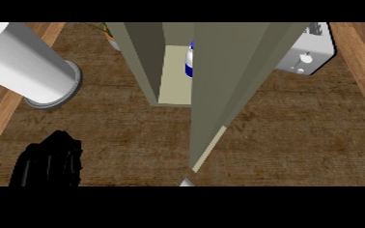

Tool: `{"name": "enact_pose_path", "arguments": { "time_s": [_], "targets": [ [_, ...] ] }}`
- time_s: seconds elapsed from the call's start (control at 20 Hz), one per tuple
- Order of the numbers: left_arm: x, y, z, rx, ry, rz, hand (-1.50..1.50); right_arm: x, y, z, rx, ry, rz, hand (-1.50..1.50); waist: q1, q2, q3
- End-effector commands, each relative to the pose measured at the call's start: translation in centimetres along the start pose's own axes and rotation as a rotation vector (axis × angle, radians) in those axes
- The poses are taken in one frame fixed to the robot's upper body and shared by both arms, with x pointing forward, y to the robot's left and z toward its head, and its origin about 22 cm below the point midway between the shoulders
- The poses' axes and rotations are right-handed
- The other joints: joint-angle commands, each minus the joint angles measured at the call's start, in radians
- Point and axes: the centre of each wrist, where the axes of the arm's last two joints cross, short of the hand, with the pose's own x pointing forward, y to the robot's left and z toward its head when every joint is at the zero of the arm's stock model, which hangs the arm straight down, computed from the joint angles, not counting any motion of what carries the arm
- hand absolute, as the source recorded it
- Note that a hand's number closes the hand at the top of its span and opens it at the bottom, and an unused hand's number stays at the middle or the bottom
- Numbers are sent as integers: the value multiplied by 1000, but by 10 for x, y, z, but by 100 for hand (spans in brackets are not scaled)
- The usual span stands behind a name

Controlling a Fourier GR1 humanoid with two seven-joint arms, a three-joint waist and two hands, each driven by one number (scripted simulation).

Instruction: Pick up the bottled water, place it into the cabinet and close the cabinet

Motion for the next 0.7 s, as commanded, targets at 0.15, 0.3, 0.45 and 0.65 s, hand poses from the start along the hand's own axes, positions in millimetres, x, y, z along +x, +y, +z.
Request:
{"name": "enact_pose_path", "arguments": {
  "time_s": [0.15, 0.3, 0.45, 0.65],
  "targets": [
    [12, 23, 7, -10, 11, 1, 150, 3, 13, -69, -115, -21, -75, 150, 12, 7, 0],
    [18, 27, 3, -27, -10, -10, 150, -6, -5, -88, -178, 26, -136, 150, 22, 14, 2],
    [28, 43, 10, -35, -14, -6, 150, -19, -26, -120, -203, 66, -179, 150, 21, 15, 3],
    [20, 47, 34, -34, 8, -3, 150, -33, -56, -151, -163, 112, -272, 150, 13, 12, 3]
  ]
}}
